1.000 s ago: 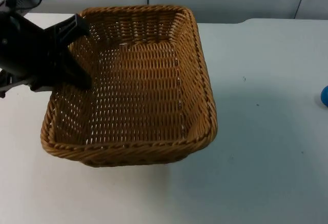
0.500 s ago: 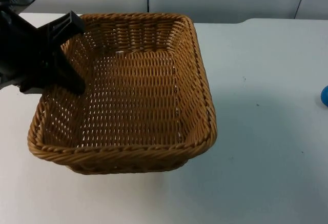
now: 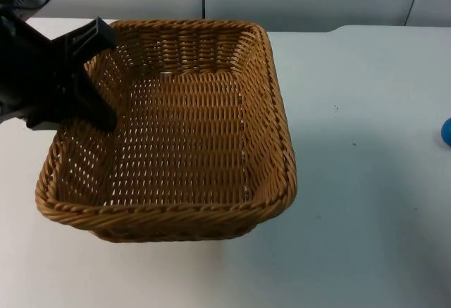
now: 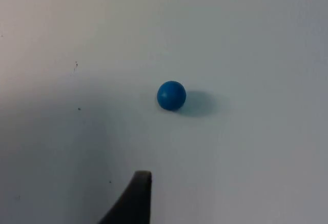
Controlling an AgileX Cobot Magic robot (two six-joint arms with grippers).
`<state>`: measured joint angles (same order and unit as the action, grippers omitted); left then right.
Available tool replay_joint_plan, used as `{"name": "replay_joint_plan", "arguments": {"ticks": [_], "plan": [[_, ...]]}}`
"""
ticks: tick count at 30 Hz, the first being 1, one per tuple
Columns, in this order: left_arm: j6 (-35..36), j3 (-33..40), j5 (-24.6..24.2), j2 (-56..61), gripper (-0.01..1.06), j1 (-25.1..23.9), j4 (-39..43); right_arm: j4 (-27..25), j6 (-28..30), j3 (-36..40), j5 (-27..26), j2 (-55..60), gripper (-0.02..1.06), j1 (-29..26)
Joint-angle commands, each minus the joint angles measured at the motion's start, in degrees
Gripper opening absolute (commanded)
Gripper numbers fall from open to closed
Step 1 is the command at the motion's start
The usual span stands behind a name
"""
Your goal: Pick up the basket with the left hand and place the ball into the basket with the right hand.
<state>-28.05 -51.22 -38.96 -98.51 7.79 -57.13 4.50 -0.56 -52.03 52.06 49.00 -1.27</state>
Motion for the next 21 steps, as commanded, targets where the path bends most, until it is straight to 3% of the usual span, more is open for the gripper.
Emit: {"name": "replay_joint_plan", "arguments": {"ticks": [1, 13, 21], "plan": [[-0.48, -0.03, -0.57, 0.91, 0.12, 0.03, -0.79, -0.38, 2.28, -5.72, -1.35, 9.79, 1.01, -0.27], [-0.37, -0.03, -0.34, 0.91, 0.12, 0.03, 0.50, -4.50, 7.54, -23.19, -0.87, 39.58, 0.98, -0.27], [-0.25, -0.03, -0.34, 0.91, 0.12, 0.03, 0.50, -4.50, 8.66, -28.12, -1.32, 51.70, 0.98, -0.27]]}}
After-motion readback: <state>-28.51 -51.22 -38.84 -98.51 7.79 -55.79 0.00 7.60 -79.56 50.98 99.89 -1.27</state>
